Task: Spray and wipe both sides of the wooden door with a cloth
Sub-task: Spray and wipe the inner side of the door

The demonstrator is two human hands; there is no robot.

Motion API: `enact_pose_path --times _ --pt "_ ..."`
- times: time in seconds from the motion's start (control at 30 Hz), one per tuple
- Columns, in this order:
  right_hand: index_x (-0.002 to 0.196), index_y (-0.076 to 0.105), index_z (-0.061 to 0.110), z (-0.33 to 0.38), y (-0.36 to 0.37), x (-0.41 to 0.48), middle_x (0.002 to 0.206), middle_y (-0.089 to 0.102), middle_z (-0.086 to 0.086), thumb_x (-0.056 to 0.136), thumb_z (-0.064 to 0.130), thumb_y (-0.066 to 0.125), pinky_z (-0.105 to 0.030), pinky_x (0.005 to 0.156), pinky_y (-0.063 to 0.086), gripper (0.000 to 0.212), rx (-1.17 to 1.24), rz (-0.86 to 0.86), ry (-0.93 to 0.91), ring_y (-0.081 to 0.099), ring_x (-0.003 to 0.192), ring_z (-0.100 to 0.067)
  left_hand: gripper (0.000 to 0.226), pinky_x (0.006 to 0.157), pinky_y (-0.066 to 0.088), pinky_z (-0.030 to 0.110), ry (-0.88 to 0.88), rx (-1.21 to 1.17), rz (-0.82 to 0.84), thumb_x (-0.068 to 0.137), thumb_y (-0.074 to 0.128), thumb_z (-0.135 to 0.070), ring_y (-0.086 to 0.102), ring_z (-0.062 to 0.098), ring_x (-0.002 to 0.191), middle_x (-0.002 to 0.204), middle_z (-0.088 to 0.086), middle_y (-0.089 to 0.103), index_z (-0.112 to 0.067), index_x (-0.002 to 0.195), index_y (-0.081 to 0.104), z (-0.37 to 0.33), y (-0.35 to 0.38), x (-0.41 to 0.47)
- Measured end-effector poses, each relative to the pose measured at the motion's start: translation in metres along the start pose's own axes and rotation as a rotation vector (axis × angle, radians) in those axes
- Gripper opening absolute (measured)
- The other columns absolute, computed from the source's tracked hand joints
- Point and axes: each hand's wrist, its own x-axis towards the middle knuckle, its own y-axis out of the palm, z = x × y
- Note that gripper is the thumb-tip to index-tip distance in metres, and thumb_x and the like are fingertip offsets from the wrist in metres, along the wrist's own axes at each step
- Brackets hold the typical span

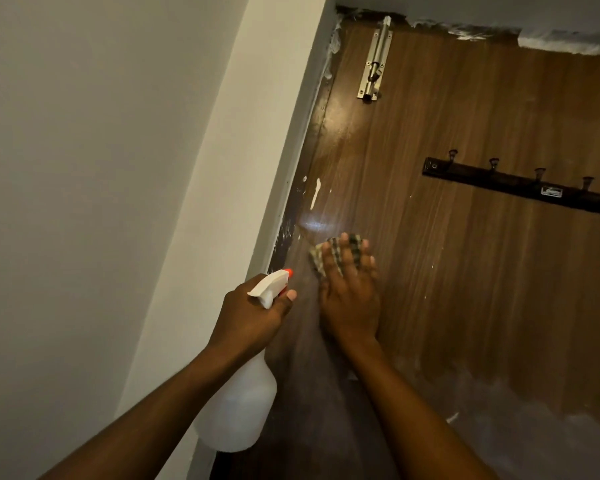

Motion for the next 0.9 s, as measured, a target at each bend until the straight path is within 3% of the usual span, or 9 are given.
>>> enact_pose_path --times 0.17,0.23,0.33,0.4,0.5,0.63,0.73,0.8,0.9 --pt "0.155 0.031 0.023 -0.034 0.002 -0.045 0.164 0.020 -0.008 0.098 0.037 0.039 -0.053 0.119 0.019 0.060 -0.060 0.050 -0.319 0.012 0.152 -0.034 0.051 0.087 0.049 0.028 0.002 0.013 0.025 0.085 0.061 -0.040 0.061 0.025 0.106 0.124 0.008 0.061 -0.015 0.128 0.051 0.005 -0.001 -0.004" --pt "0.155 0.030 0.024 -0.041 -0.006 -0.036 0.164 0.020 -0.008 0.097 0.036 0.040 -0.054 0.119 0.020 0.060 -0.050 0.051 -0.228 0.013 0.152 -0.034 0.050 0.089 0.050 0.031 -0.010 0.007 0.028 0.086 0.060 -0.040 0.062 0.026 0.106 0.124 0.009 0.061 -0.014 0.128 0.051 0.006 -0.001 -0.003" --pt "0.156 0.023 0.026 -0.010 -0.007 0.009 0.165 0.017 -0.009 0.099 0.035 0.035 -0.053 0.122 0.015 0.059 0.012 0.000 0.067 0.009 0.152 -0.035 0.050 0.092 0.046 0.030 -0.027 0.012 0.010 0.087 0.058 -0.037 0.058 0.026 0.112 0.129 0.010 0.058 -0.013 0.129 0.049 0.007 -0.004 0.002" --pt "0.158 0.019 0.025 0.023 -0.003 0.042 0.166 0.012 -0.010 0.100 0.035 0.029 -0.053 0.123 0.012 0.059 0.022 -0.003 0.113 0.004 0.152 -0.038 0.050 0.090 0.043 0.026 -0.015 0.018 -0.012 0.087 0.058 -0.036 0.057 0.026 0.114 0.130 0.009 0.057 -0.013 0.130 0.049 0.005 -0.006 0.005" --pt "0.159 0.017 0.025 0.051 0.011 0.053 0.167 0.008 -0.009 0.102 0.034 0.028 -0.052 0.123 0.009 0.059 0.027 0.029 -0.012 0.001 0.153 -0.038 0.049 0.091 0.043 0.028 -0.029 0.007 -0.036 0.087 0.060 -0.036 0.058 0.027 0.111 0.127 0.010 0.059 -0.013 0.129 0.051 0.008 -0.011 0.005" --pt "0.158 0.023 0.022 0.050 0.022 -0.019 0.166 0.012 -0.008 0.103 0.037 0.042 -0.050 0.124 0.005 0.060 0.019 0.051 -0.293 0.004 0.153 -0.035 0.045 0.087 0.054 0.038 0.010 -0.003 -0.025 0.085 0.062 -0.037 0.063 0.023 0.097 0.108 0.005 0.063 -0.014 0.123 0.055 0.014 -0.021 -0.003" --pt "0.155 0.032 0.025 0.017 0.020 -0.064 0.164 0.021 -0.006 0.100 0.038 0.045 -0.051 0.123 0.015 0.058 -0.013 0.062 -0.424 0.011 0.153 -0.034 0.046 0.084 0.056 0.044 0.024 0.007 -0.009 0.085 0.061 -0.039 0.064 0.022 0.094 0.108 0.003 0.064 -0.015 0.124 0.054 0.017 -0.027 -0.011" --pt "0.155 0.033 0.026 -0.002 0.012 -0.057 0.164 0.021 -0.005 0.098 0.037 0.045 -0.053 0.121 0.018 0.059 -0.024 0.067 -0.375 0.011 0.153 -0.033 0.048 0.082 0.056 0.048 0.026 -0.002 -0.007 0.084 0.061 -0.042 0.065 0.023 0.096 0.111 0.006 0.066 -0.019 0.125 0.055 0.020 -0.032 -0.014" --pt "0.157 0.025 0.027 0.011 0.006 -0.023 0.166 0.014 -0.006 0.100 0.036 0.045 -0.051 0.123 0.009 0.061 0.011 0.038 -0.102 0.004 0.154 -0.032 0.048 0.081 0.057 0.049 0.018 -0.011 -0.001 0.084 0.062 -0.044 0.066 0.024 0.096 0.111 0.007 0.067 -0.022 0.126 0.055 0.025 -0.034 -0.014"
